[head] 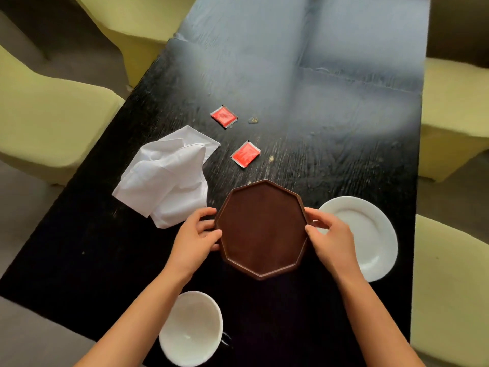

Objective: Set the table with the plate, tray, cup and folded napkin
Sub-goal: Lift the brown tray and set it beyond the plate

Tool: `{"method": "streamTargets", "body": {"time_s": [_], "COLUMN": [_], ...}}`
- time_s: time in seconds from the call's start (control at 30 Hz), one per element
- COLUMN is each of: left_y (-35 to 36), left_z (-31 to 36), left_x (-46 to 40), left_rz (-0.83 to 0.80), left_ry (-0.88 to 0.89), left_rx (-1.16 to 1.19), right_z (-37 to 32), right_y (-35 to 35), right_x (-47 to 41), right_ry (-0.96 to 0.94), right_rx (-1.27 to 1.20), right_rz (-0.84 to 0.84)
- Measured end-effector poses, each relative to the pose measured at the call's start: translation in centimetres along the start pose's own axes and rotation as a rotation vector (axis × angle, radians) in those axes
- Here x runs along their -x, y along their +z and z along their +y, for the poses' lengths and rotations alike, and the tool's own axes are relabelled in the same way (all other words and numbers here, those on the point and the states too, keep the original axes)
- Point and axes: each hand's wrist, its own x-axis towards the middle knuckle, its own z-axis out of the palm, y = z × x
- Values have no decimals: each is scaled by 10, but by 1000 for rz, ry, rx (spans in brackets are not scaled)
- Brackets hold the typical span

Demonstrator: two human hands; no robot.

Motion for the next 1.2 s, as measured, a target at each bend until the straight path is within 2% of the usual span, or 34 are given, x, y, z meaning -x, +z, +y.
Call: {"method": "streamTargets", "body": {"time_s": [0.17,0.3,0.4,0.6,0.7,0.8,1.07,1.2], "left_y": [49,90,120,181,203,220,258,269], "left_z": [32,63,86,128,140,144,136,122], "left_x": [-15,-32,-48,-79,-93,-108,-151,-167], "left_rz": [-3,-188,-264,-88,-144,-226,-114,-76], "left_ry": [60,54,114,168,170,159,222,226], "left_rx": [57,210,175,198,196,90,-9,-118], "right_z": [13,23,25,30,39,50,71,83], "right_y": [-45,-83,-113,-152,-161,-168,-158,-149], "right_x": [-21,-48,-70,-104,-120,-137,-162,-171], "right_ry": [18,87,87,98,139,173,245,274], "right_rx": [-92,-213,-290,-384,-399,-368,-263,-184], "right_rz": [41,149,197,247,298,349,442,414]}}
